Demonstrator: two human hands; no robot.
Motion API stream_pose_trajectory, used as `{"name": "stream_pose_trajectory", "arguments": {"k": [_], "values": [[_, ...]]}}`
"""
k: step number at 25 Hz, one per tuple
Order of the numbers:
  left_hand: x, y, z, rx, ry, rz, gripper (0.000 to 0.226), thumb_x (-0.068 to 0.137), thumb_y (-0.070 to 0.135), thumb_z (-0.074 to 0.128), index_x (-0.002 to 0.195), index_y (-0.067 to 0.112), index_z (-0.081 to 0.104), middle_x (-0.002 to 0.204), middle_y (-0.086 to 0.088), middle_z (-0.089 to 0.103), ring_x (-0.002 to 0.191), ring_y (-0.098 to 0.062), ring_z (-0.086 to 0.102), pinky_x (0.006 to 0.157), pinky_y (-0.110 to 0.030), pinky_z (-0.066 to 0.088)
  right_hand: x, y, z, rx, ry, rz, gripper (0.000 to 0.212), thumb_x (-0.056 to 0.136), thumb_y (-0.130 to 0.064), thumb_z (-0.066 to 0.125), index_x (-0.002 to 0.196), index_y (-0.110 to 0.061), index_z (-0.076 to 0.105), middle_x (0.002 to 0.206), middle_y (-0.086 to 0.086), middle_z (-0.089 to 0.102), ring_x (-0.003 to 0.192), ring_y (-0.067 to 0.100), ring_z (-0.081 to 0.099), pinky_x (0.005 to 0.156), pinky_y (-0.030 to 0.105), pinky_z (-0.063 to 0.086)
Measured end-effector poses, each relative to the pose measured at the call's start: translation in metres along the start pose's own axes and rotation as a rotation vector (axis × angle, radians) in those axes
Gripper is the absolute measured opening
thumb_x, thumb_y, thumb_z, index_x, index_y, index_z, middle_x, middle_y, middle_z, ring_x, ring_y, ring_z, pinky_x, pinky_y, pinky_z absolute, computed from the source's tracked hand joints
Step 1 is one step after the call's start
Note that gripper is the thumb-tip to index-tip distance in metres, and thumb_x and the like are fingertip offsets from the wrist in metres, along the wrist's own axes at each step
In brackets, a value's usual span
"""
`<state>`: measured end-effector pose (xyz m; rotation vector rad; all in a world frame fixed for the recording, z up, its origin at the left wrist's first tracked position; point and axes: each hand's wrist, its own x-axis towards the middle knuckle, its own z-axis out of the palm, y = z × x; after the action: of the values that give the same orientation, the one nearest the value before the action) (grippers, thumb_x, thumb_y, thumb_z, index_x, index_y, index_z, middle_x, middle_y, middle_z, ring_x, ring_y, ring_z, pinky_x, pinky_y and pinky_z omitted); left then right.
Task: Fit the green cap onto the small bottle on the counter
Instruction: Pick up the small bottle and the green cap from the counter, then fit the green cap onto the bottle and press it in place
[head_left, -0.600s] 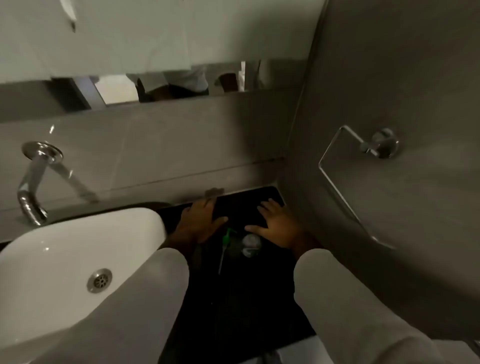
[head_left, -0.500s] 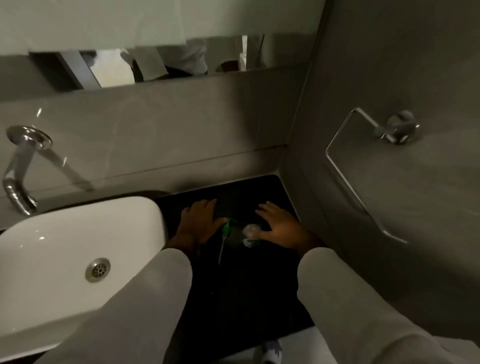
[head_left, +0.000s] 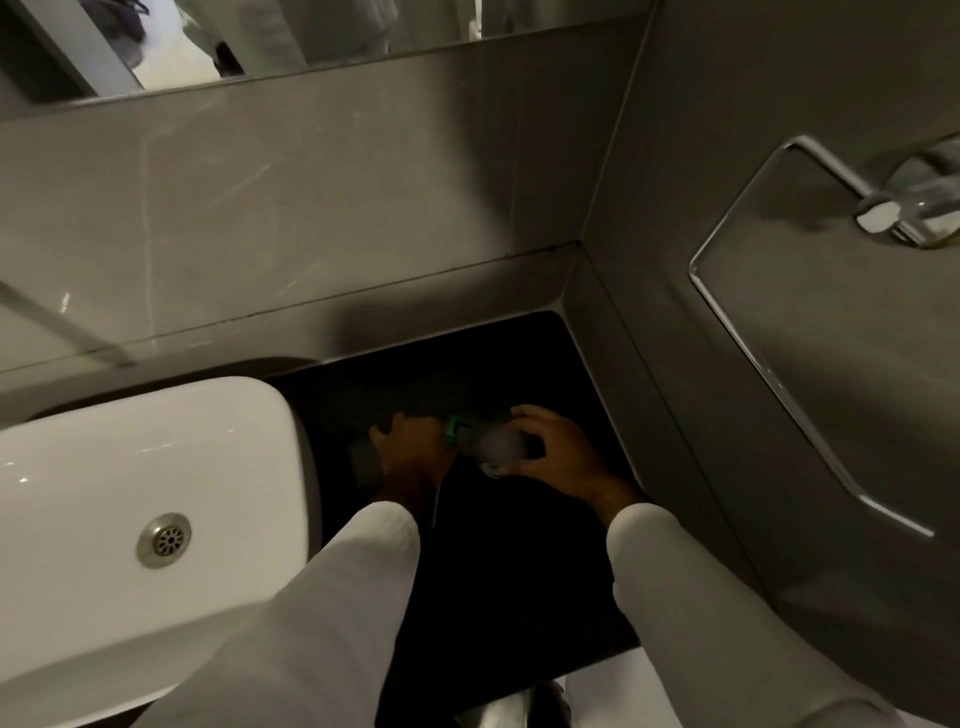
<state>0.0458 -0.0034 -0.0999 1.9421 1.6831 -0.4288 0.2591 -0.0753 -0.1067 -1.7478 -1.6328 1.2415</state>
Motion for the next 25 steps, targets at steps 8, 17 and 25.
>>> {"name": "stream_pose_trajectory", "arguments": {"k": [8, 17, 25], "values": [[-0.003, -0.014, -0.056, -0.555, 0.298, -0.062, 0.034, 0.076, 0.041, 0.078, 0.105, 0.024, 0.074, 0.110, -0.006, 0.074, 0.109, -0.028, 0.066, 0.103, -0.050, 0.047, 0.026, -0.008, -0.011, -0.120, -0.065, 0.032, 0.053, 0.075, -0.040, 0.083, 0.122, -0.021, 0.070, 0.159, -0.002, 0.038, 0.155, 0.022, 0.014, 0.126, 0.052, 0.020], [-0.025, 0.012, -0.097, -1.183, 0.442, 0.461, 0.032, 0.079, 0.029, 0.081, 0.110, 0.028, 0.075, 0.108, 0.005, 0.078, 0.104, -0.014, 0.073, 0.092, -0.027, 0.057, 0.033, -0.013, -0.014, -0.246, -0.009, 0.014, 0.051, 0.068, -0.050, 0.083, 0.113, -0.027, 0.074, 0.163, -0.005, 0.030, 0.157, 0.025, 0.001, 0.122, 0.067, 0.003], [-0.023, 0.024, -0.074, -1.012, 0.490, 0.415, 0.028, 0.075, 0.043, 0.080, 0.101, 0.051, 0.071, 0.101, 0.022, 0.077, 0.098, 0.003, 0.071, 0.085, -0.017, 0.055, 0.035, -0.017, -0.017, -0.263, -0.020, 0.003, 0.046, 0.071, -0.050, 0.082, 0.109, -0.026, 0.074, 0.164, -0.006, 0.027, 0.157, 0.025, -0.003, 0.122, 0.066, -0.002]]}}
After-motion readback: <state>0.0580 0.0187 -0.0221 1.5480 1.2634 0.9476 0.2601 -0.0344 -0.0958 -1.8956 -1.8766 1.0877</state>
